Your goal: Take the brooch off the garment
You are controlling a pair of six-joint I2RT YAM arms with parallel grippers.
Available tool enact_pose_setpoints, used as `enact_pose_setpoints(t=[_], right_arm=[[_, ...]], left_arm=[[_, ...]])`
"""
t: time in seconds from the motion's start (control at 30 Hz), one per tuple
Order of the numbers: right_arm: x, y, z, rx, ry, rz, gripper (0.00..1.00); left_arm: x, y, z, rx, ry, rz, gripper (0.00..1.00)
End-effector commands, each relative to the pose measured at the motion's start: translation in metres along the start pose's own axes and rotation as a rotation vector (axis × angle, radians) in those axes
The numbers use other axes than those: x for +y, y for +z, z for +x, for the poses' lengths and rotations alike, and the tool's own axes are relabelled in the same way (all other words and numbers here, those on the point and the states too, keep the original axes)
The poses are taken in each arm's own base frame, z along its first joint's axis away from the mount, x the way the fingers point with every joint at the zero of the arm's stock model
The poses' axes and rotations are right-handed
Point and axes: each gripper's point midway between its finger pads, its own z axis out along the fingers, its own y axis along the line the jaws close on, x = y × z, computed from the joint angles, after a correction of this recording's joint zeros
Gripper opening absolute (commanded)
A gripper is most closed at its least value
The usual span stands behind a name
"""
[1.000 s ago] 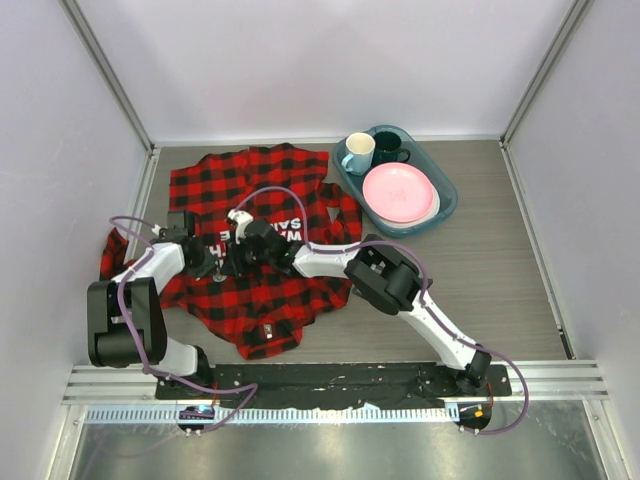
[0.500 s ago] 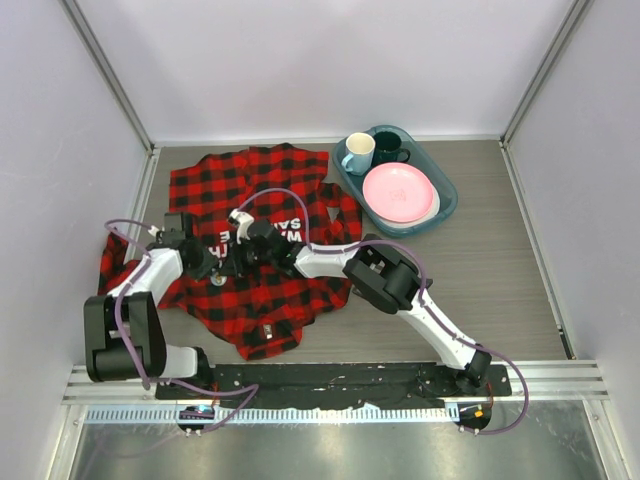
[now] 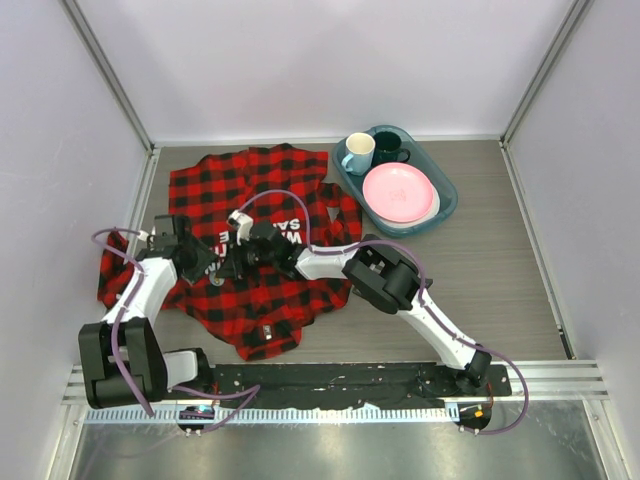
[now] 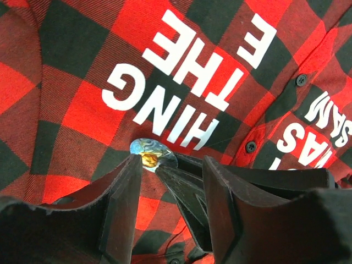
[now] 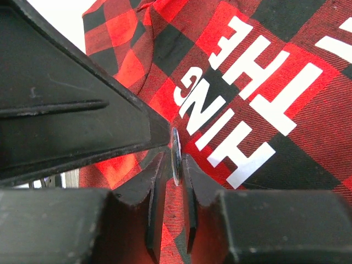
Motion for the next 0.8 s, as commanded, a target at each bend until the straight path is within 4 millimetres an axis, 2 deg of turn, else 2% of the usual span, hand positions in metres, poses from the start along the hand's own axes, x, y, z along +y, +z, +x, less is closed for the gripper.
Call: enact_pose_setpoints(t=[0.0, 0.17, 0.43, 0.6, 0.7, 0.77], right_arm=[[0.037, -0.009, -0.030, -0.067, -0.054, -0.099, 0.24], [0.035, -0.012, -0.030, -0.069, -0.063, -0.092, 0.20], [0.040, -0.012, -0.028, -0.064, -0.070, -0.129, 0.13], [0.044, -0.013, -0.027, -0.064, -0.081, -0.155, 0.12], [0.043, -0.014, -0.028, -0.067, -0.085, -0.147, 0.13], [0.040, -0.014, -0.030, -0.072, -0.086, -0.123, 0.18]], left_arm=[[0.005, -0.001, 0.001, 0.044, -0.101, -0.023, 0.51], [0.008, 0.005, 0.007, 0.074, -0.147, -0.025, 0.48], [0.008, 0.015, 0.014, 0.128, -0.125, -0.024, 0.44], [0.007, 0.019, 0.015, 0.139, -0.121, -0.023, 0.43], [0.007, 0.019, 0.015, 0.137, -0.117, -0.023, 0.36], [0.007, 0.019, 0.015, 0.137, -0.110, -0.020, 0.28]])
